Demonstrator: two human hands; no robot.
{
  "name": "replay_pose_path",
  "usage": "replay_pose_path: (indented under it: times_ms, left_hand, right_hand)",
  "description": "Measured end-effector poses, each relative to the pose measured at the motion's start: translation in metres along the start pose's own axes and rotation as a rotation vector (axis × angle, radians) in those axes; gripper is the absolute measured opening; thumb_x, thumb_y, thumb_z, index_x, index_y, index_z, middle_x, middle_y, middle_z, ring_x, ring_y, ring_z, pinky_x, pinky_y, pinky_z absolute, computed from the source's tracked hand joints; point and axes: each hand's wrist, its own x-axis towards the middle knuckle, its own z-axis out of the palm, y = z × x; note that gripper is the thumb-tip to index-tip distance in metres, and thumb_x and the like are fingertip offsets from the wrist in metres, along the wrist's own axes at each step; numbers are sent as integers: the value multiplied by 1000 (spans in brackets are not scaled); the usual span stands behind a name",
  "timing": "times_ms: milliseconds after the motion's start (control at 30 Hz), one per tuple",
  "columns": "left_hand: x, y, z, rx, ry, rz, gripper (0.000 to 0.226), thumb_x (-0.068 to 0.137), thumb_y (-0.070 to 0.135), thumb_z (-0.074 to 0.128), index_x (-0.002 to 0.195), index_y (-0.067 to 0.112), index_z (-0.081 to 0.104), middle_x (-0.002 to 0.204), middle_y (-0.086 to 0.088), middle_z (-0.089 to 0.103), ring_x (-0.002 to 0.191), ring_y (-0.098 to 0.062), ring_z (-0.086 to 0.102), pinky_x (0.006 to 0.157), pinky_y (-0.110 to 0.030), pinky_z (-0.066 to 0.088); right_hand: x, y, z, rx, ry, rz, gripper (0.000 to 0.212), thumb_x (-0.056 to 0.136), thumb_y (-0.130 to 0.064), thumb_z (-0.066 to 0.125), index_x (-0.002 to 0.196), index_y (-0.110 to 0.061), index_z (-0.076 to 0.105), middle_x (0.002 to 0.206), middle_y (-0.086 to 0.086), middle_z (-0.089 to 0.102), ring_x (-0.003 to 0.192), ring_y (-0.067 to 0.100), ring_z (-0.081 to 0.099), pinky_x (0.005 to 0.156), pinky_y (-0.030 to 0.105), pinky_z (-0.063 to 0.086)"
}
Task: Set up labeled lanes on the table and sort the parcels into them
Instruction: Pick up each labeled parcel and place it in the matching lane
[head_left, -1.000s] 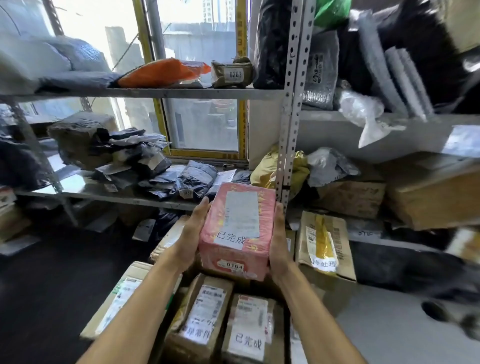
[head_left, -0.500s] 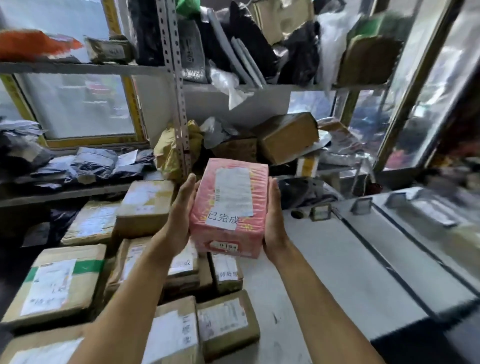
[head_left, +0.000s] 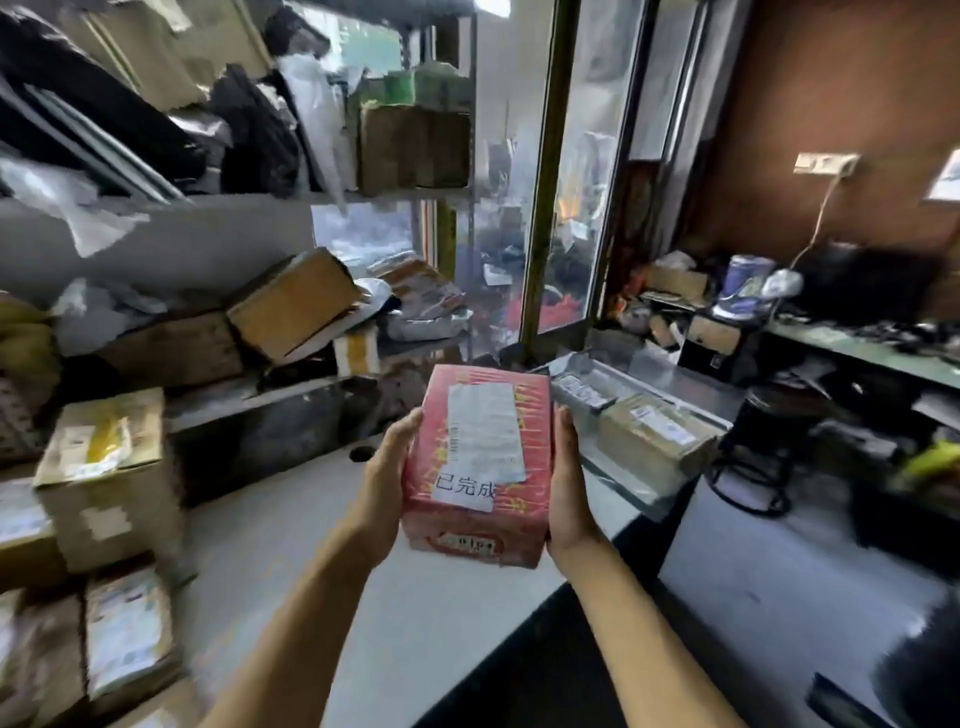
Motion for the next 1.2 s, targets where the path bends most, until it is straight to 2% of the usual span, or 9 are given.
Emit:
replay_pose_path:
  times_ms: [100,167,333,533,700,767,900,1067,1200]
  left_hand:
    - [26,-27,65,23,-38,-27,47,95,55,47,119,20,67,104,-7,79,89,-26,77,69,-29,61]
    - [41,-44,103,28,-65,-44,54,89,59,44,119,21,68,105,-9,78,91,-27,76,73,-31,60]
    - [85,-74,180,73,-151,-87,65,80,64,41,118,17,66,97,-7,79,86,-25,77,70,-29,61]
    - [150,-98,245,87,-235,-113,62,89,67,48,117,15,65,91,-6,79,83,-22,77,69,-26,59]
    - [216,-124,284,75,-223,-130,56,90,61,41,112,16,65,89,-6,79,82,-23,77,84,-38,60]
    - [248,-136,296,62,-216,-123,51,95,55,37,112,15,64,87,-3,79,80,-22,77,79,-34,62]
    - [315,-149,312,27,-166,-141,61,87,59,37,116,12,64,88,-5,79,81,-24,77,68,-28,61]
    - [387,-160,325,-32,-82,-164,74,83,67,45,125,9,62,96,-8,79,88,-28,77,78,-35,61]
    - [430,-167,329,-70,-32,-147,77,83,68,52,133,9,56,108,-10,78,95,-29,76,71,-28,61]
  right_hand:
    - [-6,-23,-72,-24,46,19,85,85,-88,35,144,-29,55,140,3,66,127,21,65,107,47,52]
    - [-10,-35,-114,-47,96,14,66,99,-73,19,135,-35,59,130,-3,72,120,16,68,102,44,55]
    - [-9,-62,-201,-21,200,3,65,106,-61,13,137,-27,58,124,-1,75,115,18,71,86,33,61]
    - [19,-82,-273,56,280,42,84,94,-79,29,148,-20,53,141,13,64,131,33,61,114,59,43]
    - [70,-94,-331,13,309,55,83,93,-79,31,146,-20,54,140,13,65,130,33,61,114,60,41]
    - [99,-97,-356,-3,299,67,82,95,-78,28,147,-20,54,140,13,65,130,33,62,114,59,42]
    - [161,-110,-389,-70,245,87,71,102,-68,18,140,-23,58,131,10,71,121,28,68,106,52,52]
    - [236,-126,-423,-106,184,135,64,103,-63,14,120,-30,66,121,6,76,104,19,75,86,39,59]
    - [284,-130,-444,-70,75,145,60,103,-61,11,122,-36,61,105,-9,80,96,9,76,71,25,61]
